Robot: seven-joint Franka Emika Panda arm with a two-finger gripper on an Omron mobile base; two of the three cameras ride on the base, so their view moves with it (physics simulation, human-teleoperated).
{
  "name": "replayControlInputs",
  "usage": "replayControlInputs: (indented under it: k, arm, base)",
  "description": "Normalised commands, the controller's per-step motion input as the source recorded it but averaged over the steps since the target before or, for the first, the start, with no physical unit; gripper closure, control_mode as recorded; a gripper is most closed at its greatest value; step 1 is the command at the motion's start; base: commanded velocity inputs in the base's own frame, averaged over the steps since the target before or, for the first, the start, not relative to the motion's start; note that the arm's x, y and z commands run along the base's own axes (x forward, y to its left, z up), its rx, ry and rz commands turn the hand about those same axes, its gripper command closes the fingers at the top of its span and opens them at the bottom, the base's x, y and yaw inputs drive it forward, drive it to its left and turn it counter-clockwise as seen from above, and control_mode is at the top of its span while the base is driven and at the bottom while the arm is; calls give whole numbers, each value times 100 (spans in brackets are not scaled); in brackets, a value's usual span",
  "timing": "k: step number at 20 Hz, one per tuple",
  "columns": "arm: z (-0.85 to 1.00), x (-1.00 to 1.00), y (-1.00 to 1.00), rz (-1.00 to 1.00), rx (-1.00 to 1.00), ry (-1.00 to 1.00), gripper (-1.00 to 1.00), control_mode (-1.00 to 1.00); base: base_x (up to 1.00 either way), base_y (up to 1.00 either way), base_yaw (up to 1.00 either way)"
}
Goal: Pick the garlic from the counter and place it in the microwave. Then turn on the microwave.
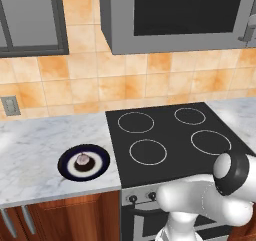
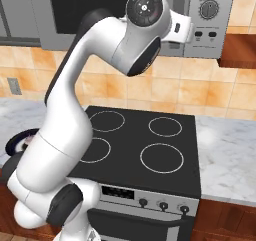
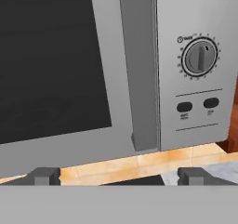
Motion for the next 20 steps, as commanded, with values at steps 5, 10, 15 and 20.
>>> replayControlInputs:
  k: [5, 10, 15, 20]
  arm:
    - [2, 19, -1, 2, 0, -6, -100, -100]
    - [0, 15, -8, 1, 0, -4, -100, -100]
    - [0, 16, -11, 1, 0, -1, -100, -100]
    - [0, 18, -10, 1, 0, 0, -100, -100]
  base:
    - [0, 0, 0]
    - [0, 0, 0]
    - [0, 0, 0]
    - [0, 0, 0]
